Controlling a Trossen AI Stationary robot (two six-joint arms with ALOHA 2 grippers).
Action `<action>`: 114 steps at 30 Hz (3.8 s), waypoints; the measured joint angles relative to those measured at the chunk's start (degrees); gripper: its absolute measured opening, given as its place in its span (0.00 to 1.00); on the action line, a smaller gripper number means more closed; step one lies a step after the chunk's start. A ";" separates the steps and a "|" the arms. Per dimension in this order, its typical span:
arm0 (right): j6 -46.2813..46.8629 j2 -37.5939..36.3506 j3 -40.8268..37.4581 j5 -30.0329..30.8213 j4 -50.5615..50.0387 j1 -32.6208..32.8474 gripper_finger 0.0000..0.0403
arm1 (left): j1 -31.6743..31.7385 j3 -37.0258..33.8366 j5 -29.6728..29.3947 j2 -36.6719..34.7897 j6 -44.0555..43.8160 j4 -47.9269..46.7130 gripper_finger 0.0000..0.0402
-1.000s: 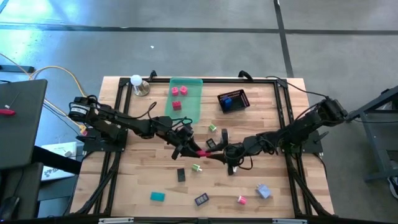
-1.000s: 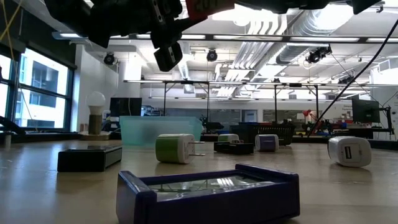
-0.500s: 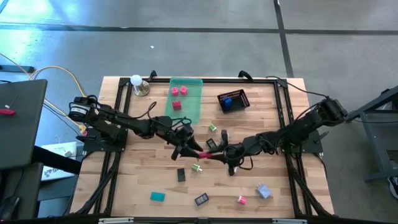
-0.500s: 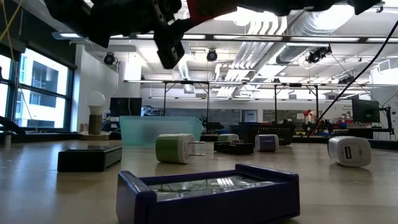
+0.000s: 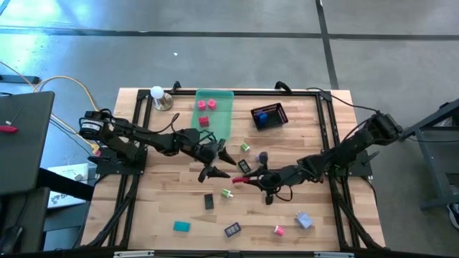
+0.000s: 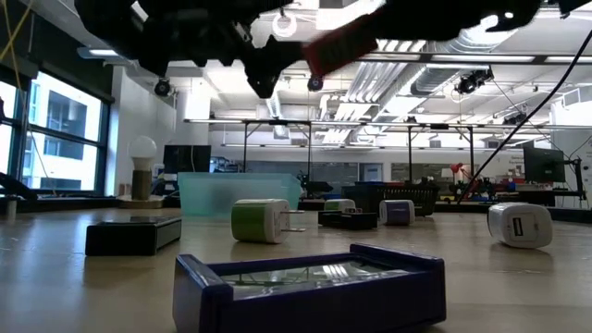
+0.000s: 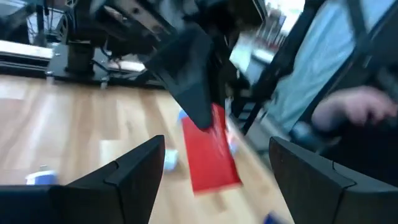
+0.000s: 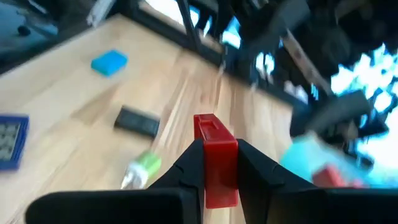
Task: Pick & Place Office items
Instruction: Put the red digital clock into the black bin
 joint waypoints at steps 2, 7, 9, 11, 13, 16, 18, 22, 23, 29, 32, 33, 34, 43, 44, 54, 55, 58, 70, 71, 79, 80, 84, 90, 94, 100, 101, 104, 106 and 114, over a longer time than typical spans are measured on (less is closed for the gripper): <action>4.51 -0.89 0.00 2.10 -4.91 0.33 0.13 | 0.13 0.00 -3.12 -0.48 4.45 -3.77 0.70; 15.09 -4.90 0.03 6.03 -19.97 0.38 0.13 | -0.16 0.00 -20.17 -1.74 12.02 -15.47 0.70; 20.94 -6.57 1.06 7.15 -27.86 -0.55 0.13 | -0.58 -0.04 -24.37 -2.00 11.89 -16.83 0.70; 28.67 -8.08 3.56 8.37 -37.28 -2.05 0.13 | -1.06 -0.02 -25.71 -2.18 11.32 -16.86 0.70; 34.75 -8.96 7.18 8.77 -45.76 -3.90 0.13 | -1.33 -0.02 -25.83 -2.39 11.94 -17.09 0.70; 38.90 -8.90 12.41 8.49 -55.27 -7.35 0.13 | -1.72 -0.02 -26.75 -2.40 14.29 -17.30 0.70; 41.25 -8.68 15.49 7.47 -59.87 -9.92 0.13 | -2.14 -0.02 -28.67 -2.40 15.88 -18.06 0.70; 45.81 -8.48 19.85 7.00 -66.40 -16.25 0.13 | -3.63 -0.02 -36.32 -3.00 18.54 -21.79 0.70; 46.48 -8.44 20.58 6.99 -68.30 -17.91 0.13 | -4.06 -0.02 -38.82 -3.51 18.98 -22.78 0.70; 47.85 -8.42 21.73 7.21 -77.09 -29.23 0.13 | -7.38 -0.02 -50.48 -11.17 15.87 -34.43 0.70; 42.89 -8.42 21.73 7.11 -76.67 -34.63 0.13 | -8.48 -0.02 -51.08 -15.33 14.95 -40.10 0.70; 41.21 -8.42 21.73 7.09 -75.89 -36.09 0.13 | -8.76 -0.02 -51.07 -16.50 14.37 -41.71 0.70; 39.75 -8.42 21.73 6.95 -74.63 -37.55 0.13 | -8.96 -0.02 -51.05 -17.53 13.90 -42.80 0.70; 36.53 -5.70 21.73 -0.19 -67.81 -49.64 0.13 | -9.88 -0.02 -51.12 -20.70 13.54 -49.42 0.70; 36.46 -4.90 21.73 -0.96 -67.84 -50.35 0.13 | -9.88 -0.02 -51.12 -20.70 13.54 -50.30 0.70; 35.07 2.75 24.51 -3.93 -69.45 -53.77 0.13 | -9.68 -0.02 -51.15 -20.68 12.82 -51.87 0.70; 35.16 3.54 25.53 -3.92 -70.36 -53.96 0.13 | -9.67 -0.02 -51.15 -20.68 12.82 -51.81 0.70; 36.00 5.91 28.54 -5.57 -71.80 -54.29 0.12 | -9.68 -0.02 -51.15 -20.68 12.82 -51.83 0.70; 39.97 14.07 31.98 -8.35 -73.91 -55.45 0.12 | -9.92 -0.20 -51.12 -20.68 11.05 -52.48 0.70; 40.91 14.45 31.98 -8.36 -73.89 -55.70 0.12 | -9.92 -0.20 -51.08 -20.66 10.99 -52.48 0.70; 41.89 15.95 31.98 -10.02 -72.79 -57.04 0.12 | -9.90 -0.22 -50.32 -20.66 10.95 -53.07 0.70; 41.89 15.95 31.98 -9.80 -72.58 -57.12 0.12 | -9.90 -0.22 -50.23 -20.63 10.96 -53.09 0.70; 43.24 15.93 31.98 -10.00 -71.64 -57.27 0.12 | -9.90 -0.22 -50.09 -20.63 10.96 -53.10 0.70; 41.73 15.93 31.98 -8.47 -73.11 -57.31 0.12 | -9.90 -0.22 -49.99 -20.63 10.07 -53.14 0.70; 39.19 15.93 31.98 -6.36 -76.35 -57.31 0.12 | -9.90 -0.22 -49.99 -20.63 10.02 -53.14 0.70; 29.08 15.93 31.98 -6.64 -78.63 -56.35 0.12 | -9.90 -0.22 -50.00 -20.63 9.87 -53.14 0.70; 26.91 15.93 31.98 -6.79 -79.23 -55.93 0.12 | -9.90 -0.22 -50.00 -20.63 9.87 -53.14 0.70; 21.17 15.93 31.98 -6.82 -79.94 -54.52 0.12 | -9.90 -0.22 -50.01 -20.63 9.87 -53.14 0.70; 17.26 15.93 31.98 -6.68 -79.99 -53.32 0.12 | -9.90 -0.22 -49.99 -20.63 9.87 -53.16 0.70; 5.44 15.93 31.98 -6.35 -79.36 -48.74 0.12 | -9.90 -0.22 -50.01 -20.63 10.72 -53.21 0.70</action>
